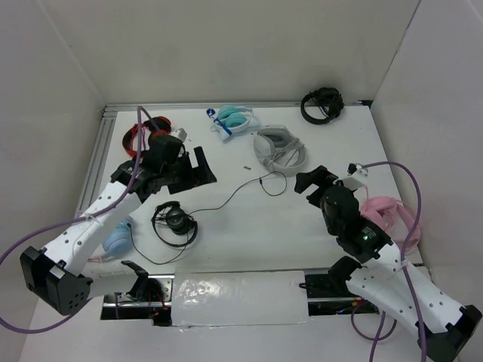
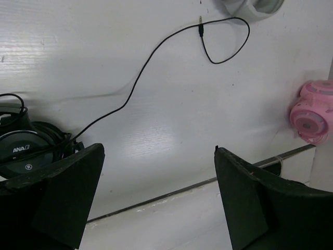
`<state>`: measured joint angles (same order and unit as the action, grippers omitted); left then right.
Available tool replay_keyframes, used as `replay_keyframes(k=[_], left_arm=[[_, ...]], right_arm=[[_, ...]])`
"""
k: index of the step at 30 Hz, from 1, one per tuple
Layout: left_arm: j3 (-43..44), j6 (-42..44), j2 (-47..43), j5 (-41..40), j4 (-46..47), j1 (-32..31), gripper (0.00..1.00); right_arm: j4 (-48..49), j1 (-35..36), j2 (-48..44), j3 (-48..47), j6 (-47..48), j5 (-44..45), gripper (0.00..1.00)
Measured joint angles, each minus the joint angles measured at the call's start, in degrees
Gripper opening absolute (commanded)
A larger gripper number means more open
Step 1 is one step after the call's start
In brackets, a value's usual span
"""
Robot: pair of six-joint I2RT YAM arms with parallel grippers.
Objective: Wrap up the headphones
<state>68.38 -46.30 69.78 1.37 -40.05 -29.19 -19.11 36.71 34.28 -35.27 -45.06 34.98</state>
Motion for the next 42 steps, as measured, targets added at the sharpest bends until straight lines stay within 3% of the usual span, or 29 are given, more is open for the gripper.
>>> replay_keyframes(k=[4, 8, 13, 19, 22, 26, 33, 35, 42], left_arm=[[-2.9, -0.4, -5.1, 0.0, 0.3, 3.0, 0.99], [-8.0, -1.3, -15.3, -0.6, -1.1, 11.0, 0.99], [-11.0, -9.4, -21.5, -7.4, -7.6, 17.9, 0.99], [-8.6, -20.9, -7.7, -13.3, -17.9, 20.9, 0.99], [-8.6, -22.8, -1.7, -12.9, -19.2, 25.5, 0.99], [-10.7, -21.6, -1.3, -10.5, -16.5, 37.1, 0.99], [-13.2, -24.5, -4.7, -12.7, -17.1, 42.1, 0.98], [-13.9, -24.4, -3.8, -12.7, -16.1, 46.1, 0.88], [-20.0, -18.1, 0.4, -7.7, -6.7, 61.6, 0.88]], right_arm=[[1.5, 0.0, -0.5, 0.9, 0.1, 0.0, 1.00], [6.2, 0.0, -0.3, 3.7, 1.4, -0.7, 1.00], [11.5, -0.7, 1.5, 5.9, 4.2, -6.2, 1.00], [16.9, -1.5, 5.6, 5.9, 6.3, -11.6, 1.00], [19.0, -2.3, 7.9, 5.9, 7.3, -14.5, 1.00], [20.6, -3.1, 11.5, 5.9, 8.6, -18.4, 1.00], [22.7, -4.1, 18.8, 3.4, 10.3, -25.7, 1.00], [23.1, -4.1, 21.1, 2.1, 11.0, -28.2, 1.00], [26.0, -4.3, 26.6, -1.6, 12.2, -35.5, 1.00]])
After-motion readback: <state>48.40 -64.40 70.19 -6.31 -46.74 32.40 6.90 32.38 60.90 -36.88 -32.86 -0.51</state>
